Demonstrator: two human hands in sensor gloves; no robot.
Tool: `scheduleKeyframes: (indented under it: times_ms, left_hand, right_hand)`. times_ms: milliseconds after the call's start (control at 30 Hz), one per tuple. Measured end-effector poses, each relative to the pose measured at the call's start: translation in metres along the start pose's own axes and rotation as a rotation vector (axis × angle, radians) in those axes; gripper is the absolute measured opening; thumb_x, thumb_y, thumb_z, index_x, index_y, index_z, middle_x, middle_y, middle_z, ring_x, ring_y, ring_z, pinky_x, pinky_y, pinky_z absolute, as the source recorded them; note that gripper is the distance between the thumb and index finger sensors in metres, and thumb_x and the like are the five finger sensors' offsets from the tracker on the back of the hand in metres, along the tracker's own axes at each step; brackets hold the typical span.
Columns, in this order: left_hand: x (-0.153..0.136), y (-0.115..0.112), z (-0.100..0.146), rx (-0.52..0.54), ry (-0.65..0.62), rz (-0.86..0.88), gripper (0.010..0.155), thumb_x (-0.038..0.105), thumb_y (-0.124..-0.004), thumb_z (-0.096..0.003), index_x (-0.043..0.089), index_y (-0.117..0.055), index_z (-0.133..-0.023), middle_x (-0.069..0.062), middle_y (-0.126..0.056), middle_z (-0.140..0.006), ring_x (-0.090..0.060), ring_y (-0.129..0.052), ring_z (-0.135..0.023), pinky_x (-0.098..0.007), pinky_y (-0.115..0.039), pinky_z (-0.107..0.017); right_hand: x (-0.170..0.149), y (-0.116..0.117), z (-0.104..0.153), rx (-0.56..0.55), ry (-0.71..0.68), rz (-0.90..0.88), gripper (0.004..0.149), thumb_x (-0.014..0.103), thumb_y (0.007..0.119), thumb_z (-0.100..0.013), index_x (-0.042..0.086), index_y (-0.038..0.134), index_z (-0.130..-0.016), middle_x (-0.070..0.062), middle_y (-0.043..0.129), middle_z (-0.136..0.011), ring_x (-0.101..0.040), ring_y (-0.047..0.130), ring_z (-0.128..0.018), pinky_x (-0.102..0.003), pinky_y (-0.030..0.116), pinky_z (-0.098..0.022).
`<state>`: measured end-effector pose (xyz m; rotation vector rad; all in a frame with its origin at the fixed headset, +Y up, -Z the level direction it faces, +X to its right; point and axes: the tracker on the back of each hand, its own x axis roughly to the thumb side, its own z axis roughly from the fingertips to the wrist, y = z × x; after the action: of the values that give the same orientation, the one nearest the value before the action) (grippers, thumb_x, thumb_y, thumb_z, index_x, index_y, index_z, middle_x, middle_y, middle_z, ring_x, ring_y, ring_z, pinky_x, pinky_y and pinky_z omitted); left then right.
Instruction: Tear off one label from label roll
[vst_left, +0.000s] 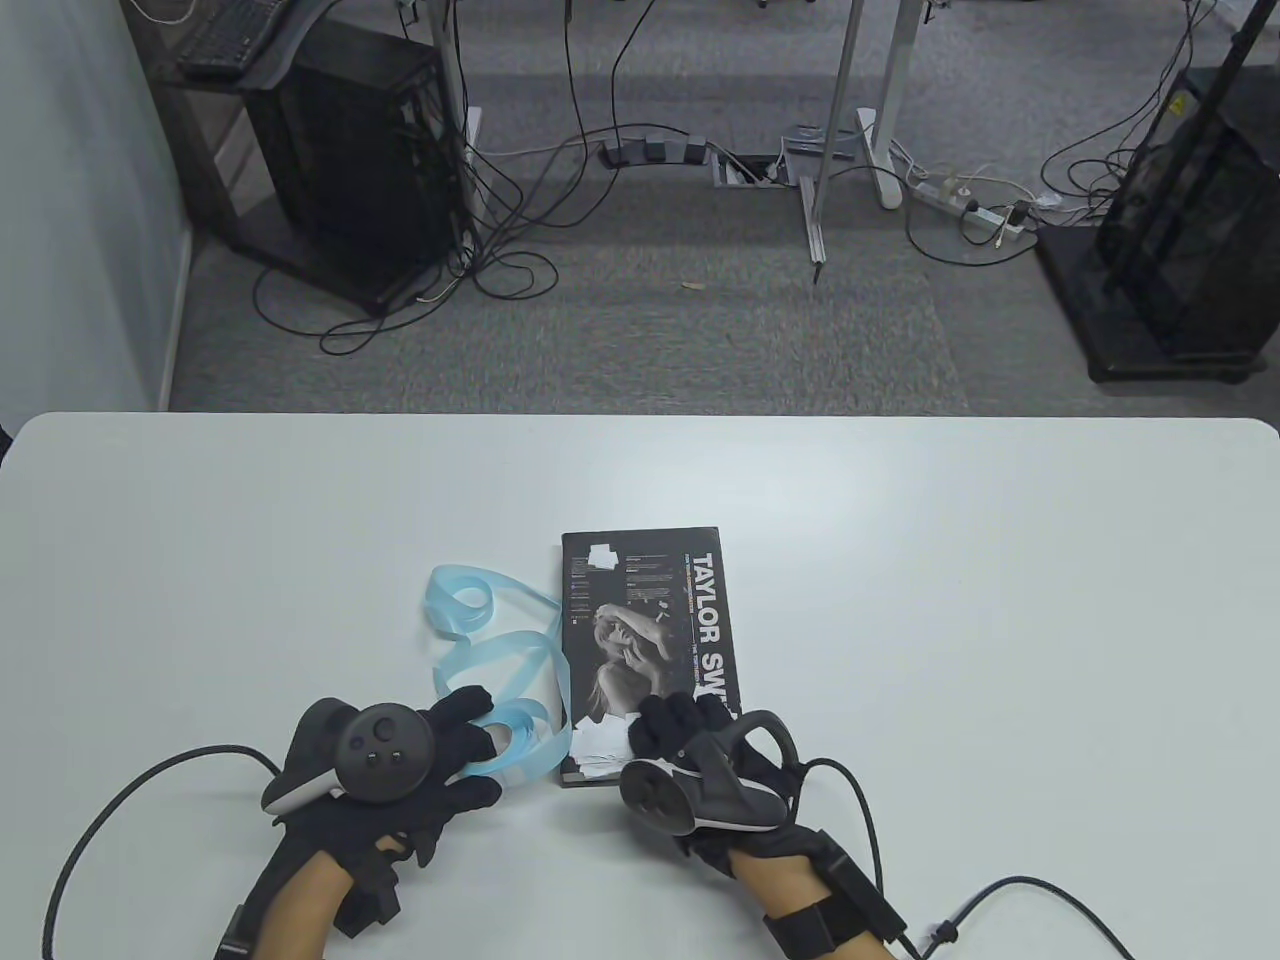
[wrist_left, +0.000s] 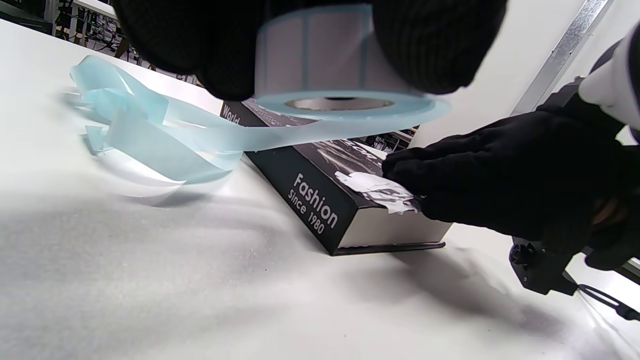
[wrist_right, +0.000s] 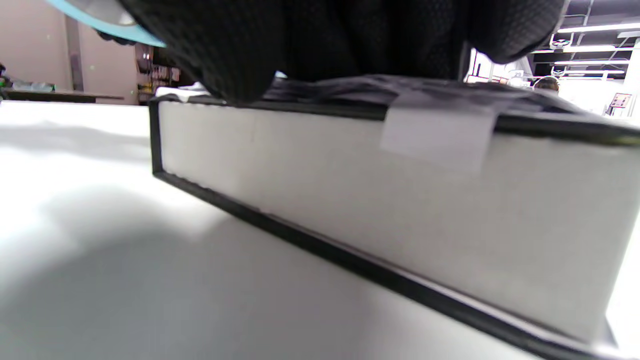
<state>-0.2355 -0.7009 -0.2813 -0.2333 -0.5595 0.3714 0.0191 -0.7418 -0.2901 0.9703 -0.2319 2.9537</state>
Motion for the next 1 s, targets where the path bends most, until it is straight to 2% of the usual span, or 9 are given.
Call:
scheduleKeyframes:
  times_ms: [200, 333, 633, 1000]
  left_hand:
    - [-0.01, 0.004, 0.003, 0.02, 0.035, -0.02, 0.059, 0.047, -0.078, -0.0458, 0.009, -0.074, -0.09, -0.015, -0.048, -0.113, -0.038, -0.076, -0.091, -0.054, -0.066, -0.066]
    - [-0.023, 0.007, 0.004, 0.037, 0.083, -0.026, 0.058, 0.047, -0.078, -0.0458, 0.009, -0.074, -0.089, -0.015, -0.049, -0.113, -0.038, -0.077, -0.091, -0.054, -0.066, -0.066]
    - [-0.068, 0.01, 0.012, 0.024, 0.293, -0.104, 0.058, 0.048, -0.078, -0.0457, 0.009, -0.075, -0.089, -0.015, -0.056, -0.111, -0.039, -0.079, -0.09, -0.054, -0.067, -0.065]
    - [-0.111, 0.002, 0.021, -0.062, 0.509, -0.139, 0.058, 0.048, -0.077, -0.0471, 0.009, -0.074, -0.09, -0.015, -0.056, -0.111, -0.039, -0.078, -0.091, -0.055, -0.067, -0.066]
  right_hand:
    - [-0.024, -0.002, 0.002, -0.069, 0.094, -0.212, 0.042, 0.038, 0.084, -0.042, 0.012, 0.09, -0.075, -0.015, 0.091, -0.082, -0.04, 0.094, -0.073, -0.057, 0.075, -0.055]
    - [-0.046, -0.008, 0.006, -0.142, 0.181, -0.317, 0.043, 0.038, 0.083, -0.042, 0.011, 0.09, -0.074, -0.017, 0.093, -0.08, -0.041, 0.096, -0.07, -0.056, 0.076, -0.053]
    - [-0.073, -0.021, 0.021, -0.253, 0.27, -0.374, 0.043, 0.039, 0.083, -0.042, 0.011, 0.091, -0.074, -0.017, 0.094, -0.079, -0.041, 0.097, -0.069, -0.056, 0.077, -0.053]
    - [-0.074, -0.023, 0.022, -0.245, 0.267, -0.379, 0.043, 0.04, 0.083, -0.042, 0.011, 0.091, -0.074, -0.017, 0.094, -0.079, -0.041, 0.097, -0.069, -0.056, 0.076, -0.053]
